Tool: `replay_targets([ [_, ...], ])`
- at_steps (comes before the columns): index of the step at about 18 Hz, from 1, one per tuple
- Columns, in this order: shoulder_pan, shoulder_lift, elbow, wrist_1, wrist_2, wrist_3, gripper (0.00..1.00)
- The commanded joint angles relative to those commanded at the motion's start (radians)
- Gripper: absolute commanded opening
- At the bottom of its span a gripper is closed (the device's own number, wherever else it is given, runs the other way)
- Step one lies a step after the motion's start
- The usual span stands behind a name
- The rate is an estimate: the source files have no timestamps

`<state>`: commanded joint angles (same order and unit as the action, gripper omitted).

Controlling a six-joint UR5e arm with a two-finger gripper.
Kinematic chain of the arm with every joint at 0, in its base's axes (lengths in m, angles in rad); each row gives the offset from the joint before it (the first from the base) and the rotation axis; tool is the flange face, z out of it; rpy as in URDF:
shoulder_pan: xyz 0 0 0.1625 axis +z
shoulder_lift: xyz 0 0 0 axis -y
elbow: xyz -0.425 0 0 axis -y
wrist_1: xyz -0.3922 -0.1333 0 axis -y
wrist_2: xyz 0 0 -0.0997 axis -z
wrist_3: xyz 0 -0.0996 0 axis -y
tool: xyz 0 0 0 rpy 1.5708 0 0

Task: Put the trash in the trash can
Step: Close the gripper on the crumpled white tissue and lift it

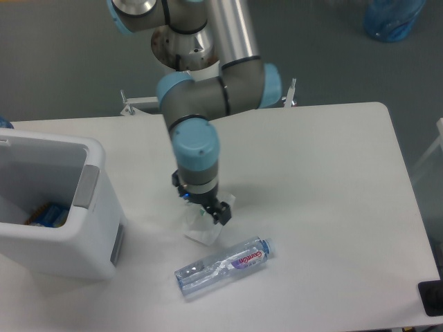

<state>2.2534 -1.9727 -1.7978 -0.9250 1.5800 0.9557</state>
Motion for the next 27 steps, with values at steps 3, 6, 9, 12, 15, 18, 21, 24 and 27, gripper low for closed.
replay_targets([
  [3, 0.002, 0.0, 0.0, 0.0, -0.006, 0.0, 0.0],
  [6, 0.008, 0.003, 0.002, 0.002, -0.008, 0.002, 0.0],
  [9, 0.021, 0.009, 0.006, -0.005, -0.047, -0.002, 0.0],
  [12, 0.051, 0.017, 0.011, -0.024, -0.11, -0.009, 0.0],
  [15, 0.093, 0.06, 0.021, -0.064, -0.207, -0.025, 0.0],
  [18, 0.133, 0.069, 0.055, -0.08, -0.346, -0.046, 0.0],
  [21, 0.159, 0.086, 0.101, -0.089, -0.449, -0.126, 0.0],
  [24, 0.179, 0.089, 0.168, -0.089, -0.553, -0.204, 0.0],
  [27, 0.187, 0.095, 0.279, -0.086, -0.656, -0.346, 0.0],
])
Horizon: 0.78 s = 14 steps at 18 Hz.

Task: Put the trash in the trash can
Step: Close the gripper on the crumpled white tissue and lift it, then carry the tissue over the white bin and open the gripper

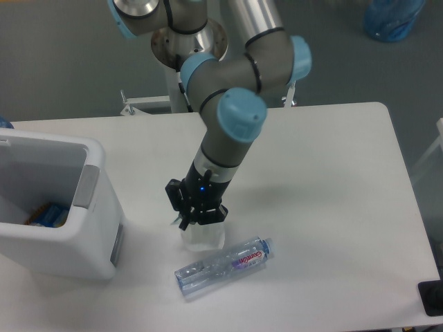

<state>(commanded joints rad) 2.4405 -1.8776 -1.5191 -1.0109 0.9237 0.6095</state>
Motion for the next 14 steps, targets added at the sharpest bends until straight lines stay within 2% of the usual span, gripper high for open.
replay_targets([
  [2, 0.0, 0.0, 0.077, 0.0, -0.042, -0.089, 0.0],
  [6, -0.009, 0.005, 0.155, 0.006, -0.097, -0.184, 0.0],
  [9, -0.034, 0.049, 0.168, 0.008, -0.129, -0.244, 0.0],
  [14, -0.155, 0.11, 0.158, 0.009, -0.126, -0.319, 0.0],
])
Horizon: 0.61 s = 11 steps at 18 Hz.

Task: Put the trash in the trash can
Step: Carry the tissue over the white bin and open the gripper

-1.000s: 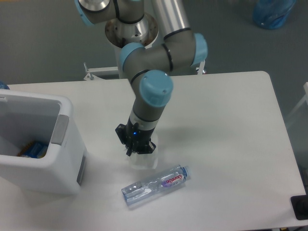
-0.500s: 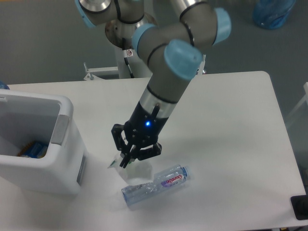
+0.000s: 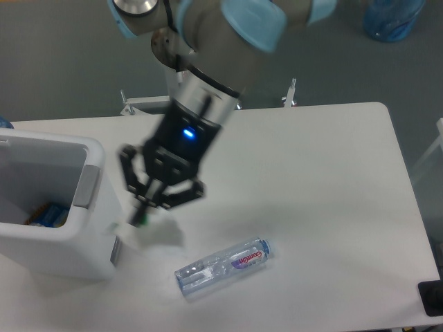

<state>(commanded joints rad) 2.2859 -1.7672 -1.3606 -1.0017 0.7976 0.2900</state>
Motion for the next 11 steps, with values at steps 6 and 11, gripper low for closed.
replay_targets([
  [6, -0.097, 0.008, -0.028, 0.008, 0.005, 0.014, 0.35],
  [11, -0.103, 0.009, -0.043, 0.015, 0.009, 0.015, 0.95],
])
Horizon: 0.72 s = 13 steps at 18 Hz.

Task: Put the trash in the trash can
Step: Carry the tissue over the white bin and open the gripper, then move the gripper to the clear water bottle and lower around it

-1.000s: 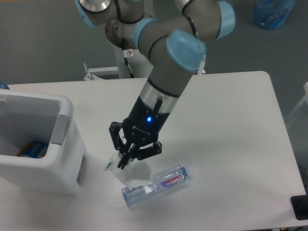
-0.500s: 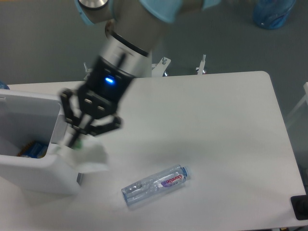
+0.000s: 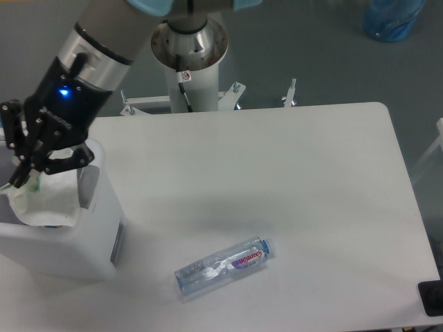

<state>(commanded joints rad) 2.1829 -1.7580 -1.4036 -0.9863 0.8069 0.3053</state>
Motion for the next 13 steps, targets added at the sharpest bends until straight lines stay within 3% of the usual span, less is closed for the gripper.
replay_targets([
  [4, 0.0, 0.002, -0.017, 0.002, 0.0, 0.002, 1.0],
  [8, 0.026, -0.044, -0.008, 0.006, 0.009, 0.024, 1.0],
  [13, 0.116, -0.123, 0.024, 0.009, 0.207, 0.219, 1.0],
])
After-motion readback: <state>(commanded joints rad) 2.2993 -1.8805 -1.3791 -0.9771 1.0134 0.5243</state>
